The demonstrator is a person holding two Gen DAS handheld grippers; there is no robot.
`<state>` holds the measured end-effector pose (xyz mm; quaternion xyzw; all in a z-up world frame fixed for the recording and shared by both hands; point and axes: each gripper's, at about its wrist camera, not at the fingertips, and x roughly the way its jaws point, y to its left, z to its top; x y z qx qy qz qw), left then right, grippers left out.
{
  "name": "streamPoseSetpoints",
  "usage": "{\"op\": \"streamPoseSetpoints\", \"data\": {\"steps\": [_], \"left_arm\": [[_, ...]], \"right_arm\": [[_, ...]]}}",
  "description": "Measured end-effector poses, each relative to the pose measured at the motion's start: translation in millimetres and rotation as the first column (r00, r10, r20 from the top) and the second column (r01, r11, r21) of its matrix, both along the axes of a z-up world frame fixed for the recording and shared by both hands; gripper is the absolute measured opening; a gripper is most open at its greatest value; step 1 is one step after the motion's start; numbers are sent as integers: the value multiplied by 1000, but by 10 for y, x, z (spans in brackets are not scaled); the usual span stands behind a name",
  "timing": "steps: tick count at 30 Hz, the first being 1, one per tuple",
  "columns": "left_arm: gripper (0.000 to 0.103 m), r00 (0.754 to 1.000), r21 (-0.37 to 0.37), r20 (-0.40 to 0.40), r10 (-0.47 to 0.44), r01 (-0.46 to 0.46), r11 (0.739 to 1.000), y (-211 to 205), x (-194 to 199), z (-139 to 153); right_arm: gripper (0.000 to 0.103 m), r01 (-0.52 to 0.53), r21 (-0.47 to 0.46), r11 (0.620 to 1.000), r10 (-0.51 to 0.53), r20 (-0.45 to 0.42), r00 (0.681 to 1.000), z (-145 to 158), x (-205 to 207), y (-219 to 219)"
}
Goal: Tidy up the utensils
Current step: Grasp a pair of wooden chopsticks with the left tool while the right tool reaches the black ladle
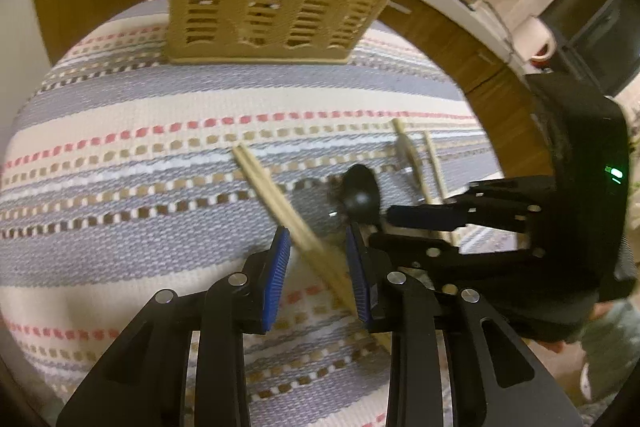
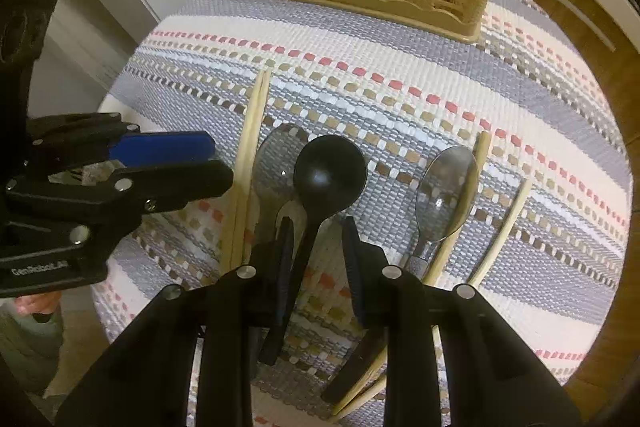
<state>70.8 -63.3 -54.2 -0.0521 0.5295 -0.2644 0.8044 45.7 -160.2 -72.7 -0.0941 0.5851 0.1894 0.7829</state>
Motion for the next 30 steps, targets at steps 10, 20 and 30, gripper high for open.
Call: {"op": "streamPoseSetpoints", "data": {"steps": [10, 20, 30], "left_arm": [[34, 998, 219, 53, 26, -37, 975, -422, -144, -151], [30, 992, 392, 118, -44, -6, 920, -813, -169, -202], [12, 985, 352, 47, -167, 140, 925, -479, -206, -149]], "right_arm": [[10, -2, -56, 998, 7, 82, 997, -53, -294, -13], [6, 30, 28, 999, -31, 60, 998, 17, -390, -299], [7, 78, 82, 994, -77, -14, 997, 65, -379, -441]]}}
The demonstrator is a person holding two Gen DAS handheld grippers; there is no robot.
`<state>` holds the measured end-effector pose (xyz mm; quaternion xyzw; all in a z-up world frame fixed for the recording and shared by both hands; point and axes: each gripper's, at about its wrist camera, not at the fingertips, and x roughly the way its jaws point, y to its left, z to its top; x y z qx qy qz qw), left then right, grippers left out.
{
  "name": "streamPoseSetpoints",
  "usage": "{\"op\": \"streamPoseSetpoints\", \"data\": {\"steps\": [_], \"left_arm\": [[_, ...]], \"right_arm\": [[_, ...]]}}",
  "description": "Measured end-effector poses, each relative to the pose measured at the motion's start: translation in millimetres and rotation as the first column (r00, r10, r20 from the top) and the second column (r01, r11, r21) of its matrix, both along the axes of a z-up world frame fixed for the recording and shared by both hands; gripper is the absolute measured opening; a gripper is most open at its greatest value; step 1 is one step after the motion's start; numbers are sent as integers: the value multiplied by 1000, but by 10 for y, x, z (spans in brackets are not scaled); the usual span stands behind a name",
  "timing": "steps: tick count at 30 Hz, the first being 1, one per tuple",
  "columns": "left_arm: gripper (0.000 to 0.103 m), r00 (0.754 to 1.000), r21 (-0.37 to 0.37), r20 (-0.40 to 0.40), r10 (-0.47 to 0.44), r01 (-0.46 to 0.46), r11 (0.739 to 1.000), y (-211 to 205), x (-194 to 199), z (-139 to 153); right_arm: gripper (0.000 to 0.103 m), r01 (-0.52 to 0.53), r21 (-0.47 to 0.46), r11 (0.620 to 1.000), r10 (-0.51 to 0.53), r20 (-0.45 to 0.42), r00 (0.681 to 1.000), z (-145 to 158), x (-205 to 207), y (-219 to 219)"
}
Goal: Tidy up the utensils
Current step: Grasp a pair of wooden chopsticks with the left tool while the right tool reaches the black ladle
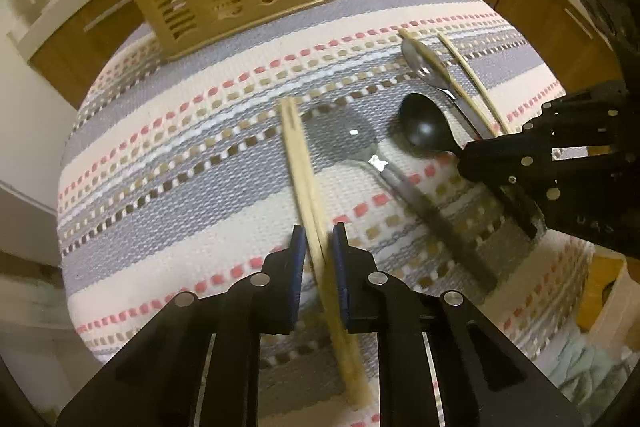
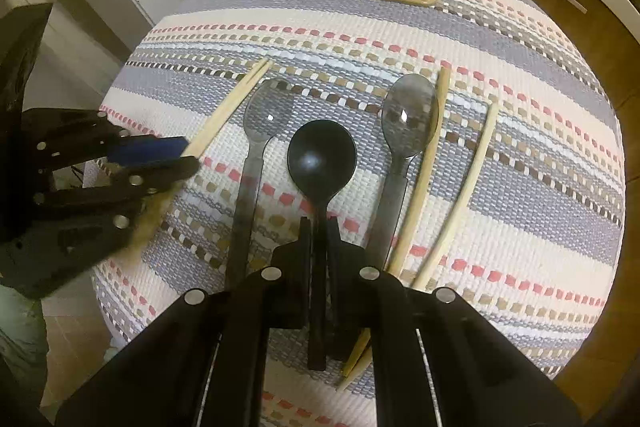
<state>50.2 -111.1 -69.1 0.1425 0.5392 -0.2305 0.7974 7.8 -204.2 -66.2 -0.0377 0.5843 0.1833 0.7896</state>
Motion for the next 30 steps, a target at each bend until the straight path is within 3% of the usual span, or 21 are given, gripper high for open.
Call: {"op": "streamPoseSetpoints", "data": {"steps": [4, 7, 8, 9, 15, 20, 23, 25, 30], "left_arm": [[15, 1000, -33, -7, 29, -30, 999, 95, 71, 38], [23, 999, -39, -16, 32, -33, 999, 71, 198, 37], [23, 999, -34, -25, 31, -32, 999, 38, 254, 21], [23, 999, -27, -33, 28, -29, 999, -6, 306, -6], [24, 998, 19, -63, -1, 2, 1000, -189, 530, -17], [32, 994, 55, -98, -40, 45, 997, -370, 611, -20], [20, 995, 71, -88, -37, 43, 997, -434, 671, -42], [14, 997, 71, -73, -33, 38, 997, -349, 660, -21], [11, 999, 47, -38, -12, 13, 999, -195, 636, -4]], "right_arm": [[12, -16, -16, 1000, 16, 0, 1000, 19, 72, 92], [32, -22, -34, 999, 23, 16, 1000, 40, 132, 118], [43, -24, -41, 999, 26, 31, 999, 50, 144, 134], [45, -26, -54, 998, 28, 42, 999, 51, 176, 165], [45, -38, -87, 995, 39, 13, 999, 11, 367, 212], [44, -67, -144, 987, 69, 9, 998, -28, 475, 397], [35, -84, -177, 981, 89, 19, 996, -25, 499, 434], [35, -84, -163, 983, 89, 20, 996, -21, 509, 420], [34, -77, -99, 992, 82, 50, 995, 44, 464, 294]]}}
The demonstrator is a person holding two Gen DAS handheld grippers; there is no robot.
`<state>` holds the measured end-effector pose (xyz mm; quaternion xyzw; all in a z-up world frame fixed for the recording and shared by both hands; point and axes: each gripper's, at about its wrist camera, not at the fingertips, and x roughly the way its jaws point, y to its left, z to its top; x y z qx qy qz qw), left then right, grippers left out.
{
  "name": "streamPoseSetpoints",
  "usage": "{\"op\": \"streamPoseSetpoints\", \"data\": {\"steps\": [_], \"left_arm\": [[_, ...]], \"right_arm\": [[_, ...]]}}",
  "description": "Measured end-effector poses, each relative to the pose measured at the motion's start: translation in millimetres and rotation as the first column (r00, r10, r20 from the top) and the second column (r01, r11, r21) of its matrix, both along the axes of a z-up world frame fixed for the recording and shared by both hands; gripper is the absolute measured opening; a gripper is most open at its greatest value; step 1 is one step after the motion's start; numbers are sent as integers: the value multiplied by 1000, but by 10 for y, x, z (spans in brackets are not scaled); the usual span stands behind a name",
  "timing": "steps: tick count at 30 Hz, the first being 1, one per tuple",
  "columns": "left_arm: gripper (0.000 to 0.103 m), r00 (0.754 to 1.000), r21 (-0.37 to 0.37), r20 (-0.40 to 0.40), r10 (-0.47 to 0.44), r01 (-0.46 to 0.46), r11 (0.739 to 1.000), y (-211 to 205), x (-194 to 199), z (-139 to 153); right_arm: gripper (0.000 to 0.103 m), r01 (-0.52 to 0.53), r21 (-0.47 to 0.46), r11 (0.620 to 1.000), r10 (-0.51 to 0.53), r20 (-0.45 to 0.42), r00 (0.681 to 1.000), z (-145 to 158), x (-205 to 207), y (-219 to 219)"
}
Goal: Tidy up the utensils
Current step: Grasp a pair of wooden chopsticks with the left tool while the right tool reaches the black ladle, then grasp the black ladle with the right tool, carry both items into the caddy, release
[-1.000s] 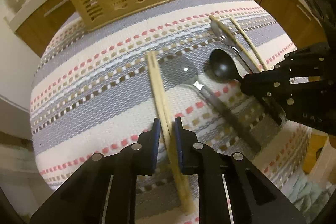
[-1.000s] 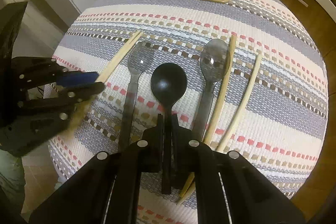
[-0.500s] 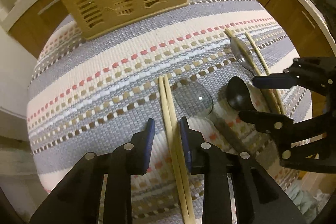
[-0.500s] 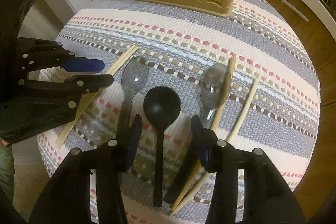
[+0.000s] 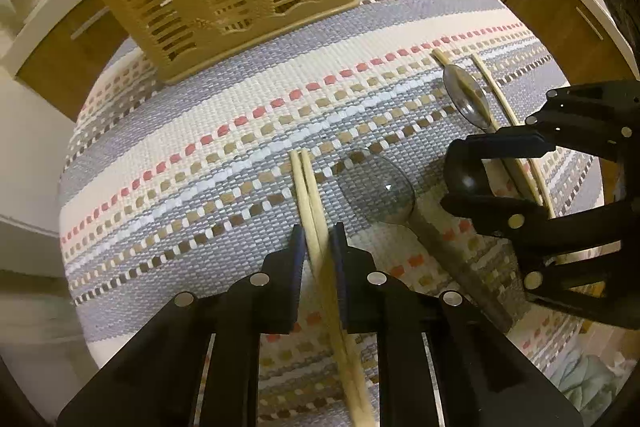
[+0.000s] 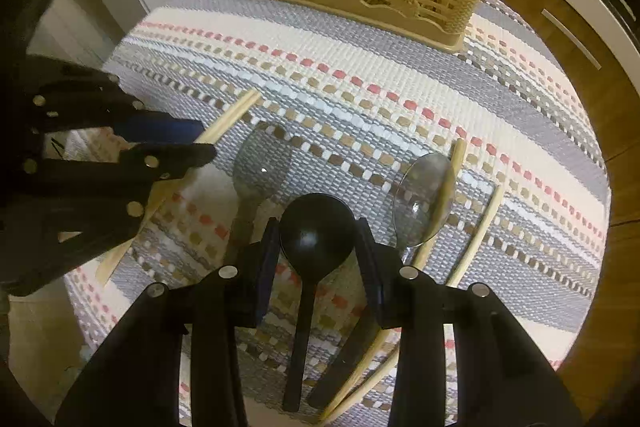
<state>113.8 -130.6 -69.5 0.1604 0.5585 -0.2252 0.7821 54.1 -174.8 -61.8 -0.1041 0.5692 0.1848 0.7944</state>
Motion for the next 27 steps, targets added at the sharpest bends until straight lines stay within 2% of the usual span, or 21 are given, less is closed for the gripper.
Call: {"op": "streamPoseSetpoints", "data": {"steps": [9, 15, 18, 22, 26, 27], "left_arm": [[10, 997, -73, 45, 56, -52, 996, 309, -233, 81], [10, 988, -161, 129, 84, -63, 985, 511, -374, 448], [9, 978, -231, 178, 109, -66, 971, 646, -421, 623], [9, 947, -399, 267, 179, -60, 915, 854, -620, 935], [9, 909, -507, 351, 226, -18, 862, 885, -716, 1230], [9, 891, -532, 384, 243, -2, 847, 910, -720, 1339]], "right_arm": [[34, 7, 57, 998, -11, 65, 998, 228, -128, -273], [34, -2, 128, 992, -15, 134, 991, 469, -266, -424], [35, -33, 167, 985, -5, 223, 975, 694, -395, -508], [35, -70, 223, 972, -16, 365, 931, 1028, -547, -540], [35, -80, 271, 959, -64, 484, 872, 1378, -571, -597], [35, -78, 276, 958, -77, 508, 858, 1450, -566, -613]]}}
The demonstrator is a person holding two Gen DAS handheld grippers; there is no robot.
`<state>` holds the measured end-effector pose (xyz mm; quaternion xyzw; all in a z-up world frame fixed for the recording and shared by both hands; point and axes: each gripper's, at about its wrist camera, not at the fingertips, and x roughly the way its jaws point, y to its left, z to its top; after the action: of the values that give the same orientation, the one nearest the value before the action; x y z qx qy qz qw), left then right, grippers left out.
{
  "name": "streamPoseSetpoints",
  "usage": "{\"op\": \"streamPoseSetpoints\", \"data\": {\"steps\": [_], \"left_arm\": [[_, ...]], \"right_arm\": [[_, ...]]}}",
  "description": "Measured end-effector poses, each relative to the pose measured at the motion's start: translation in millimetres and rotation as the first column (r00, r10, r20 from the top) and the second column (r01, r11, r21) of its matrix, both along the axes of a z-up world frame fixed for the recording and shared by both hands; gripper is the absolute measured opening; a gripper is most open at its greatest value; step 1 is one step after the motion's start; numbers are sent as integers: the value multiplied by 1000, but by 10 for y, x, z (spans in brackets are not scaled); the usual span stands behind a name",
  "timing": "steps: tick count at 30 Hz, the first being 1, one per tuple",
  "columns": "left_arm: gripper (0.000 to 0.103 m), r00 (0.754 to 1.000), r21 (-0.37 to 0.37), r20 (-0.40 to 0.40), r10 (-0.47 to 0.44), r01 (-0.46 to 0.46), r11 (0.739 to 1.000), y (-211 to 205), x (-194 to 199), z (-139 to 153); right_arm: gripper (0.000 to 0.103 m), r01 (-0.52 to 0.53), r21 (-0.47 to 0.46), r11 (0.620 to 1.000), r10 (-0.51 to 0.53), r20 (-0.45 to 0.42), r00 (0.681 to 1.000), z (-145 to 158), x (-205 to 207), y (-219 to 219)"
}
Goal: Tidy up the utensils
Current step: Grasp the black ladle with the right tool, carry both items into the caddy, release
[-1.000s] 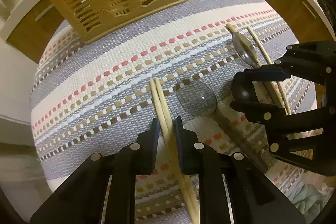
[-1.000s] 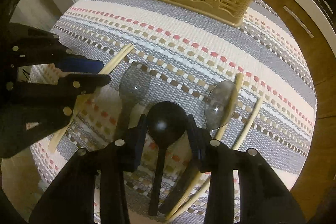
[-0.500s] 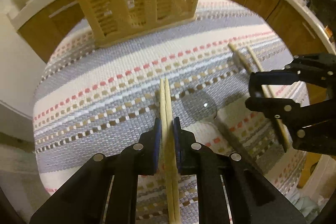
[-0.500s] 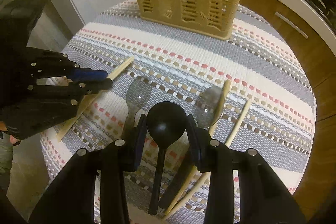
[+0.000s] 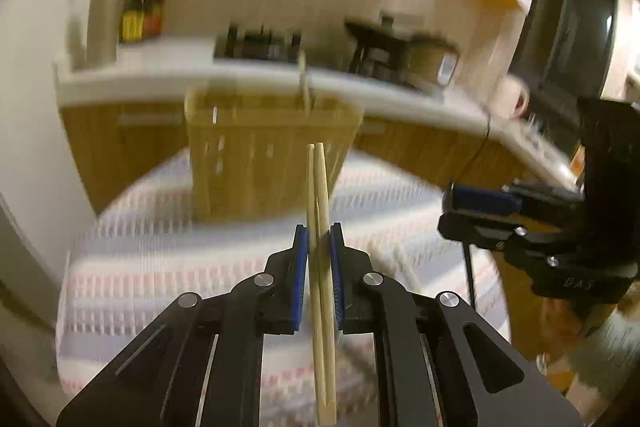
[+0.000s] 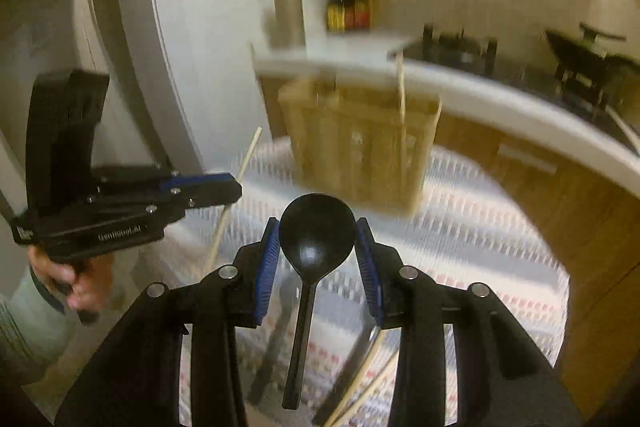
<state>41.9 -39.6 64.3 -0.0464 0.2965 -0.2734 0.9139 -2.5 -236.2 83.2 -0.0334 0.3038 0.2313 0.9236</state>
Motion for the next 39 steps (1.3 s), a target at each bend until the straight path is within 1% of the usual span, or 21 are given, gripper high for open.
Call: {"op": "streamPoseSetpoints", "data": {"steps": [1, 3, 4, 6, 8, 11, 12, 13, 15, 17, 19, 22, 24, 29, 33, 35, 37, 38, 39], "left_arm": [[9, 1000, -13, 25, 5, -5, 1000, -5, -21, 67], [9, 993, -48, 109, 34, -29, 998, 21, 3, 294], [9, 990, -57, 135, 42, -35, 998, -7, 17, 379], [9, 974, -75, 215, 72, -57, 996, -14, 71, 611], [9, 956, -82, 276, 98, -79, 994, -132, 125, 793], [9, 934, -103, 329, 135, -107, 989, -166, 307, 970], [9, 928, -110, 342, 145, -114, 987, -191, 346, 1009], [9, 922, -124, 355, 156, -119, 985, -190, 419, 1034], [9, 911, -158, 373, 177, -126, 979, -206, 567, 1086], [9, 896, -186, 393, 205, -141, 972, -204, 712, 1092], [9, 891, -203, 400, 216, -143, 969, -212, 861, 1053], [9, 880, -198, 415, 230, -160, 967, -271, 1015, 959], [9, 878, -187, 417, 235, -170, 967, -296, 1104, 898], [9, 894, -182, 381, 235, -177, 967, -313, 1292, 641], [10, 905, -185, 359, 230, -172, 967, -289, 1357, 515], [10, 908, -182, 355, 223, -167, 969, -286, 1359, 479], [11, 915, -179, 348, 204, -149, 973, -284, 1353, 468], [11, 919, -178, 342, 194, -139, 974, -277, 1348, 465], [11, 923, -181, 336, 188, -133, 975, -264, 1322, 464]], "right_arm": [[34, 13, 13, 1000, -14, 33, 999, 92, 17, -16], [35, 33, 36, 999, -36, 76, 996, 239, 92, -29], [35, 51, 44, 998, -55, 110, 992, 331, 157, -41], [35, 77, 52, 996, -84, 156, 984, 459, 278, -18], [35, 104, 75, 992, -117, 191, 975, 582, 448, -47], [35, 152, 105, 983, -174, 250, 952, 702, 754, -65], [35, 175, 110, 978, -199, 278, 940, 738, 836, -72], [35, 197, 117, 973, -224, 305, 925, 769, 928, -83], [35, 220, 137, 966, -255, 331, 909, 780, 1081, -96], [35, 245, 160, 956, -287, 346, 893, 753, 1272, -136], [35, 258, 175, 950, -305, 349, 886, 683, 1438, -178], [35, 273, 177, 946, -321, 364, 874, 533, 1638, -156], [35, 277, 177, 944, -325, 361, 874, 442, 1728, -136], [35, 273, 182, 944, -321, 336, 885, 204, 1846, -152], [35, 269, 172, 948, -313, 336, 888, 121, 1820, -140], [35, 259, 159, 953, -298, 324, 898, 96, 1796, -124], [36, 239, 156, 958, -276, 297, 914, 83, 1755, -133], [40, 231, 156, 960, -268, 282, 921, 81, 1738, -139], [54, 221, 163, 962, -258, 261, 930, 81, 1706, -161]]}}
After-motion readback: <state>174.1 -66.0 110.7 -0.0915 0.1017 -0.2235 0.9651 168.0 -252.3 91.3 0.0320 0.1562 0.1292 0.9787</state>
